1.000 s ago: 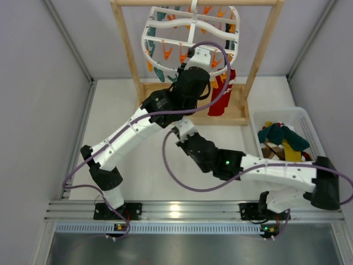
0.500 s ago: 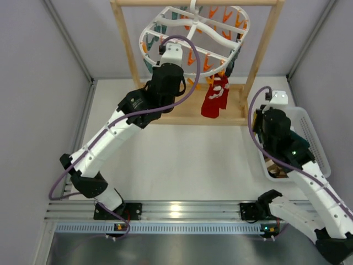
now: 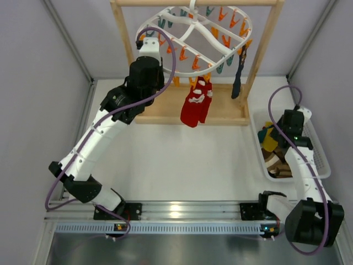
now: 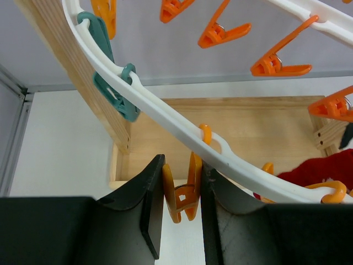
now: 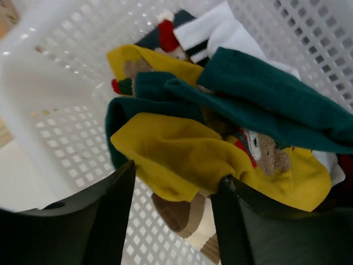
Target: Remove the socks clipped to the hanger
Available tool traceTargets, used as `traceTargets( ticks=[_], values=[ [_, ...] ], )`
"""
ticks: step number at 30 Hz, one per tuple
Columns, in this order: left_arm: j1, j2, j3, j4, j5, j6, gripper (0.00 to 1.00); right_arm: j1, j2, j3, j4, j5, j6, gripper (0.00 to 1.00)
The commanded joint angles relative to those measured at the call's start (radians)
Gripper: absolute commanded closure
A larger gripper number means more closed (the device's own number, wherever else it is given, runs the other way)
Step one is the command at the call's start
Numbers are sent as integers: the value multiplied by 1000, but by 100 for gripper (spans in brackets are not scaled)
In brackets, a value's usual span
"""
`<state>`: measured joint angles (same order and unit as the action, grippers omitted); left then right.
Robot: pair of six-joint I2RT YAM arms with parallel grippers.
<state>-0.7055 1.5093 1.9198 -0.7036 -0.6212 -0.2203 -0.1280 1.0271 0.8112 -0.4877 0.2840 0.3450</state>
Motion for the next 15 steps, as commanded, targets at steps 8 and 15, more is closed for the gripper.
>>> traceTargets(
  ticks=[8,15],
  values=[
    [44,-26,-2,-19,-5,-25,80,-45,-151,37,31,-57,13,6],
    [47,-27,4,-19,8,-27,80,42,-188,57,179,-617,-46,1]
  ],
)
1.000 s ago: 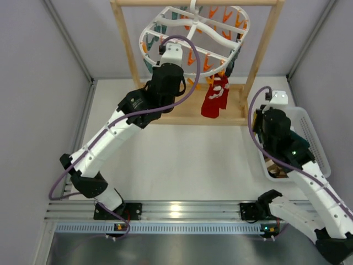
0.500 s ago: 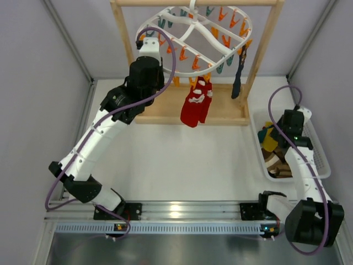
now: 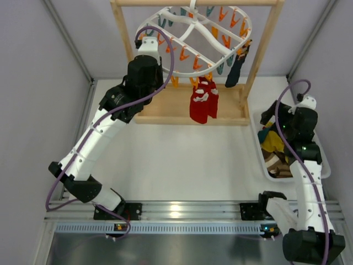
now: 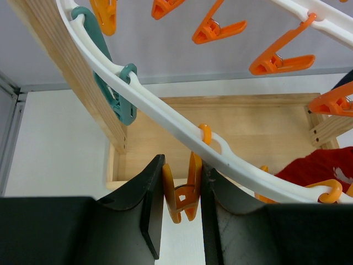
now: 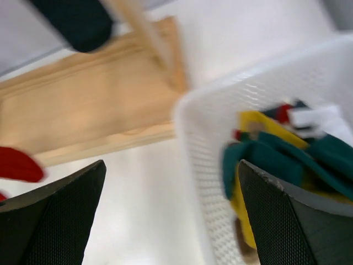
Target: Remove the socks clipped to the hanger
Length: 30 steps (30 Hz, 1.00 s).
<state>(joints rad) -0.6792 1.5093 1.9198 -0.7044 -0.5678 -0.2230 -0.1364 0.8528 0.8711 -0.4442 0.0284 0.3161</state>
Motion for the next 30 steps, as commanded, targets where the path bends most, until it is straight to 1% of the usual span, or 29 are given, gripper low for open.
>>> traceTargets(
  ticks=[1,2,3,5,6,7,8,9,11,12,14,17,20,26,30],
  values=[
    [21,-29,4,-18,-44,-24,80,69,-15,-24,276,-437,-3,1],
    [21,-29,4,-20,-40,-24,79,99,-9,-61,356,-506,3,1],
    [21,-27,5,-20,-38,-22,79,197,-3,-72,414,-572,9,1],
    [21,-31,7,-20,-35,-22,79,308,35,-67,525,-591,-35,0],
    [21,-31,8,-20,-35,-22,79,419,52,-54,533,-575,-47,1],
    [21,-29,11,-20,-35,-22,78,469,70,-38,539,-565,-60,4],
    [21,-31,12,-20,-34,-22,78,515,101,-17,553,-559,-60,12],
    [21,-31,15,-20,-30,-24,78,581,115,-14,600,-553,-52,15],
    [21,-31,18,-20,-26,-26,78,629,155,3,636,-532,-45,23],
    [21,-29,19,-20,-23,-26,78,664,167,8,654,-475,-42,25],
    [21,-29,24,-21,-17,-26,78,687,202,19,674,-447,-48,25],
    [21,-29,28,-23,-11,-26,78,696,233,23,706,-409,-34,31],
    [21,-29,30,-21,-7,-26,78,699,273,45,711,-383,-52,32],
    [21,-29,28,-24,-3,-30,78,698,367,110,665,-309,-126,33],
    [21,-29,27,-24,-4,-26,77,698,387,115,650,-266,-160,33]
  ],
)
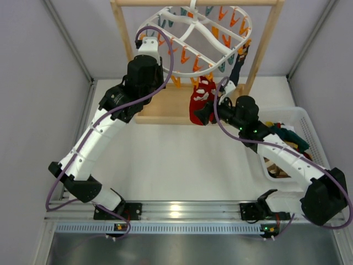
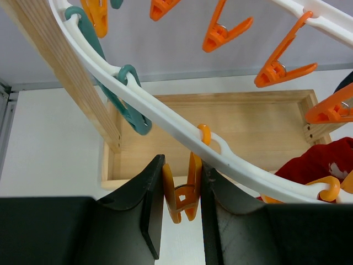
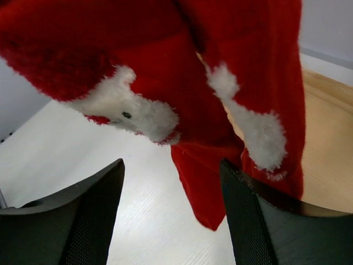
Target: Remove the socks clipped to the hanger
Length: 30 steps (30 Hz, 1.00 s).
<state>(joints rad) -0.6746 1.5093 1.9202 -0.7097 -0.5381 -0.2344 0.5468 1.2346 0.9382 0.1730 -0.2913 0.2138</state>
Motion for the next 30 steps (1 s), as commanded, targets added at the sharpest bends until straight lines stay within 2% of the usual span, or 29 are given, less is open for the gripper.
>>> traceTargets(
  ticks=[1,10,13,19,22,23,28,30],
  values=[
    [17,-32,25,-19,-37,-13,77,15,6,47,28,64,-63,34],
    [17,-47,19,-19,-34,-5,77,12,29,22,11,123,-99,30],
    [17,-50,19,-17,-28,-3,76,12,54,39,25,97,-100,29],
    [17,-54,14,-19,-19,-13,76,10,132,89,46,8,-83,33],
    [17,-55,14,-19,-17,-13,76,10,149,90,68,-19,-79,37],
    [17,-57,16,-17,-17,-11,76,10,155,85,80,-29,-76,46],
    [17,-64,17,-17,-11,-8,73,12,152,27,184,-81,-51,56],
    [17,-66,17,-19,-5,-11,73,10,158,17,233,-118,-30,64]
  ],
)
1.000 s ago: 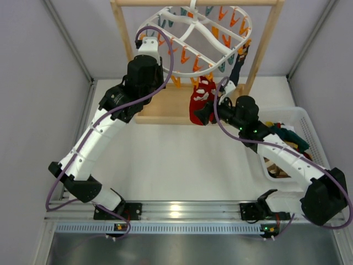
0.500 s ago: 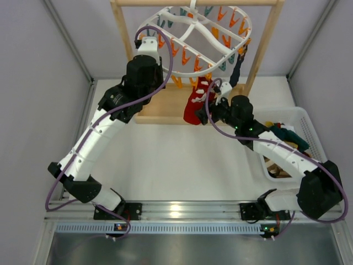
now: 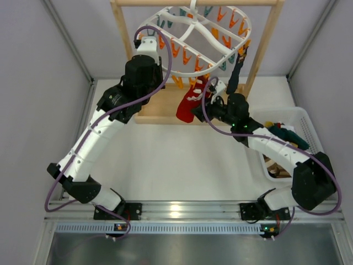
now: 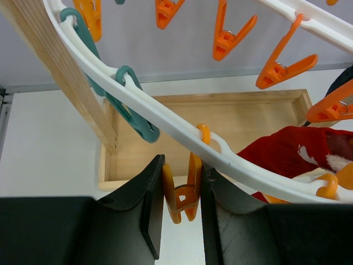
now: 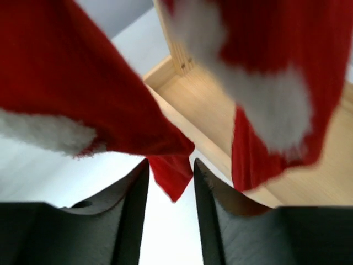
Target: Remove the socks clipped to the hanger
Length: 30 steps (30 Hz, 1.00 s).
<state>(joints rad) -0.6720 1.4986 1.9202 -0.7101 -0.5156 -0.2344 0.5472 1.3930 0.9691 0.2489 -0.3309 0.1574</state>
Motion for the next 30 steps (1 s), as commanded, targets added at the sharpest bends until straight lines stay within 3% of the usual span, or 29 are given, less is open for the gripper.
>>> traceTargets(
  ticks=[1,3,5,12,15,16,19,23,30],
  values=[
    [14,-55,17,-17,-26,-11,73,11,9,-20,176,-94,42,66],
    [14,-54,17,-17,-23,-13,73,11,18,-21,211,-115,57,62],
    [14,-52,17,-17,-18,-16,73,10,38,-13,207,-99,64,51],
    [14,-49,19,-17,-15,-17,73,10,72,-41,279,-119,93,46],
    [14,-51,19,-19,-17,-16,73,10,84,-69,303,-111,88,59],
    [14,-51,19,-17,-20,-14,73,11,81,-76,312,-109,96,73],
    [14,-60,11,-19,-17,-17,65,14,60,-109,358,-88,113,94],
    [14,-67,5,-17,-11,-22,52,36,18,-132,374,-53,110,100],
    [14,-72,11,-17,-6,-22,47,77,-29,-177,412,-11,99,100]
  ],
)
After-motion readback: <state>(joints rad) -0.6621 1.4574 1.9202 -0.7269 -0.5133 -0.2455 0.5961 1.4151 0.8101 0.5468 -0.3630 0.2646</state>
